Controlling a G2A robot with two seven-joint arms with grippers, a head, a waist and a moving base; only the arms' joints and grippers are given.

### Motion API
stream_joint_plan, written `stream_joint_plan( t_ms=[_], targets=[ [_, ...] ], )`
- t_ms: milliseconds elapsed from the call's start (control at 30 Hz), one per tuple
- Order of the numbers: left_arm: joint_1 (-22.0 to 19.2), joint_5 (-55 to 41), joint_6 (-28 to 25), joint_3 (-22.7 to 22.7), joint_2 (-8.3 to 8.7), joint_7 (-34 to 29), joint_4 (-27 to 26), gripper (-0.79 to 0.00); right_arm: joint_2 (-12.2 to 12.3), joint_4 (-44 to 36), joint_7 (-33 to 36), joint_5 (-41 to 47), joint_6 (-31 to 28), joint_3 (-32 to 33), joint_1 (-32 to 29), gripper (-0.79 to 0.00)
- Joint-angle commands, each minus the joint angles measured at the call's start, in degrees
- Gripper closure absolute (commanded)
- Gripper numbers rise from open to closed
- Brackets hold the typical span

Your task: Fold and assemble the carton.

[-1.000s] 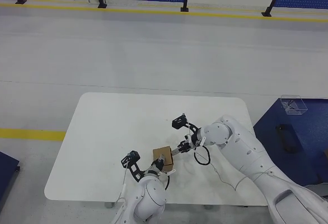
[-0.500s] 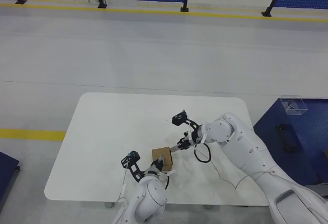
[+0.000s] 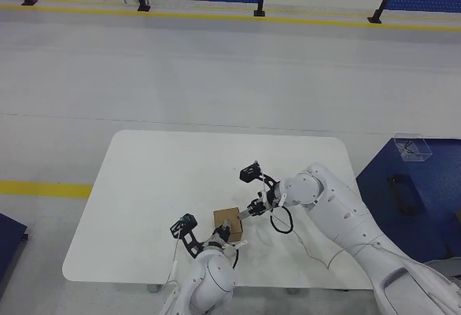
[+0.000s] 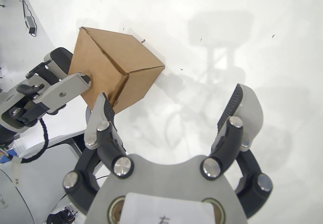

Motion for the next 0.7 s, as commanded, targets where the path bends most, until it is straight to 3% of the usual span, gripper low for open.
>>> stream_joint_plan(
  t_ms=[0,300,533,667],
  targets=[
    [0.1,0.1,0.0,0.0,0.0,0.0,-0.1,-0.785,-0.1,0.2,0.1,0.2,-0.1,0.0,0.1,-0.785],
    [0.9,0.0,-0.6,-0.4,0.07,0.0,-1.9,-0.785,-1.7,2.6,0.9,-0.1,2.0,-1.8,1.2,-0.785],
    [4.2,-5.3,-7.6,-2.1,0.05,3.0,-8.9,-0.785,-2.7,4.2,0.9,-0.2,2.0,-2.5,2.2,-0.785],
    [4.2,-5.3,-7.6,-2.1,0.05,3.0,-8.9,-0.785,-3.2,4.4,1.5,-0.2,1.9,-2.7,2.7,-0.785]
  ],
)
